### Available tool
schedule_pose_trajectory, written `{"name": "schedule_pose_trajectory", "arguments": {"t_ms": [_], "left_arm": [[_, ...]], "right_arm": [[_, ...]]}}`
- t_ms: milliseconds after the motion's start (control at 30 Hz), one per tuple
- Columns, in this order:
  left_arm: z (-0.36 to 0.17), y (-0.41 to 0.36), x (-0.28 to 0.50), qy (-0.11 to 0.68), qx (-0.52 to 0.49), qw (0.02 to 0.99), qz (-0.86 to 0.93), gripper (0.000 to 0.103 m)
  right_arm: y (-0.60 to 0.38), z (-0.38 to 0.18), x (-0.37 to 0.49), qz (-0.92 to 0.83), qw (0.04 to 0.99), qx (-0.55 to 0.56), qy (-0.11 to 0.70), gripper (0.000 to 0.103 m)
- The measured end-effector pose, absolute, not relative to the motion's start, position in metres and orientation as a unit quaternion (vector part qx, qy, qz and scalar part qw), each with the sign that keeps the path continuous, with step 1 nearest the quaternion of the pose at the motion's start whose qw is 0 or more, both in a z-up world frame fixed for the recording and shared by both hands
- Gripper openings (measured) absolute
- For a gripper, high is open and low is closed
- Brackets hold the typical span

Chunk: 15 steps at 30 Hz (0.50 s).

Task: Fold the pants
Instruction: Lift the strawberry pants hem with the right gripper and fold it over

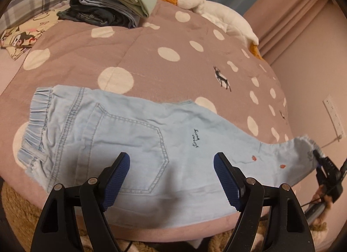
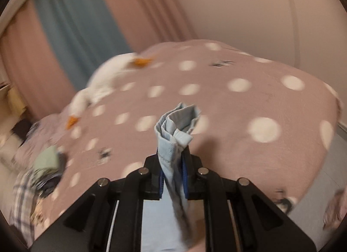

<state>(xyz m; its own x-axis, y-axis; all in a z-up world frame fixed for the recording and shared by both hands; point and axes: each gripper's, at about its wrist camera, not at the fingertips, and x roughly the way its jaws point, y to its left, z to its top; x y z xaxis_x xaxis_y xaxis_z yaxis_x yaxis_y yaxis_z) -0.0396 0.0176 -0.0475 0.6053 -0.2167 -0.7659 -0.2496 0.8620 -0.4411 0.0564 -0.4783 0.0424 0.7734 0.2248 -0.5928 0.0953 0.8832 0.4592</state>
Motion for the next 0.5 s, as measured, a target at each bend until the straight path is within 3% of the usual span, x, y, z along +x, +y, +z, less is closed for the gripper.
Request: {"name": "schedule_pose_trajectory", "arguments": {"t_ms": [233,500], "left_arm": [[-0.046,0.021,-0.041,0.437,-0.248,0.864,0.008,0.079],[-0.052,0.025,-0.035,0.441,-0.247,0.863,-0.007,0.079]], "right_arm": [[-0.378,0.031,0.058,0.189,0.876,0.203,0.395,0.014],[-0.284,-0.043,0.058,0.249,0.801,0.139,0.526,0.014]]}}
